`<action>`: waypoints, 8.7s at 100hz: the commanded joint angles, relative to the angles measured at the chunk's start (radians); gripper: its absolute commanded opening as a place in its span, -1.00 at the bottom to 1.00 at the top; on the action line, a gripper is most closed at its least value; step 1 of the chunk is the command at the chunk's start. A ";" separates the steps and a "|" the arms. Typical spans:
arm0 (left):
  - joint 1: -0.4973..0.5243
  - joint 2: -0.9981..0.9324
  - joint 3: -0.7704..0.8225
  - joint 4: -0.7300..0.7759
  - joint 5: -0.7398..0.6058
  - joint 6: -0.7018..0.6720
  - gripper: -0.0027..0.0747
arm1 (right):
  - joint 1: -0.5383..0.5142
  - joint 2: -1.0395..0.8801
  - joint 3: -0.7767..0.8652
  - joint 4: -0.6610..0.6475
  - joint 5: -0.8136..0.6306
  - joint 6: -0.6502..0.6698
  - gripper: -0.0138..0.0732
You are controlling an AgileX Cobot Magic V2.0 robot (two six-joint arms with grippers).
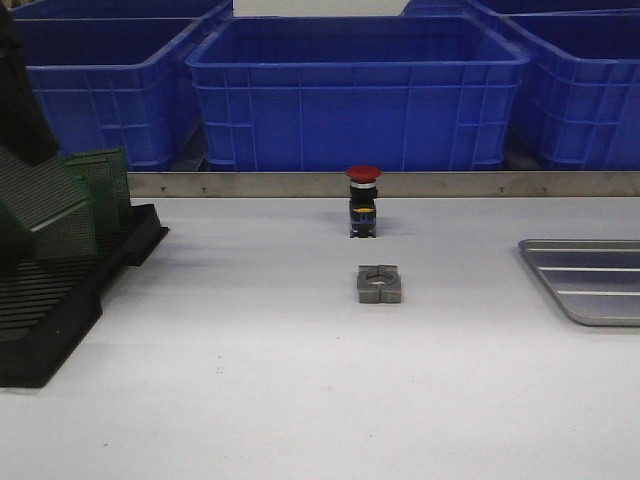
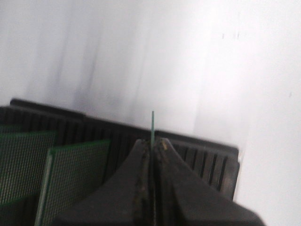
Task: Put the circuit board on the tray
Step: 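Grasp a green circuit board with the left gripper and lift it out, then carry the board toward the table center as the right gripper approaches, then grasp the board's lower edge with the right gripper, release the left, then lower the board onto the steel tray with the right gripper and open, then return the left gripper to the rack and grasp another green board, then lift the second board out and carry it toward the table center, then grasp the second board with the right gripper, release the left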
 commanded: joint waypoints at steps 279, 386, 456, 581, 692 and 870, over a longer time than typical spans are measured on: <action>-0.345 -0.045 -0.033 -0.565 0.066 -0.012 -0.98 | 0.360 1.395 -0.919 1.505 0.795 -1.915 0.39; -0.336 -0.045 -0.143 -0.501 0.064 -0.017 0.35 | 0.385 1.560 -0.988 1.514 0.864 -1.670 -0.84; -0.319 -0.045 -0.261 -0.349 0.064 -0.068 0.34 | -0.178 1.729 -0.972 1.341 0.729 -1.249 -0.84; -0.007 0.129 -0.250 0.103 -0.025 -0.068 0.34 | -0.227 1.764 -1.031 1.279 0.601 -1.262 0.74; -0.033 0.191 -0.317 0.115 0.067 -0.068 -0.98 | -0.226 1.733 -1.031 1.279 0.643 -1.268 0.74; -0.447 0.088 -0.318 -0.385 0.060 -0.064 -0.80 | 0.356 1.535 -1.031 1.401 0.718 -1.759 -0.84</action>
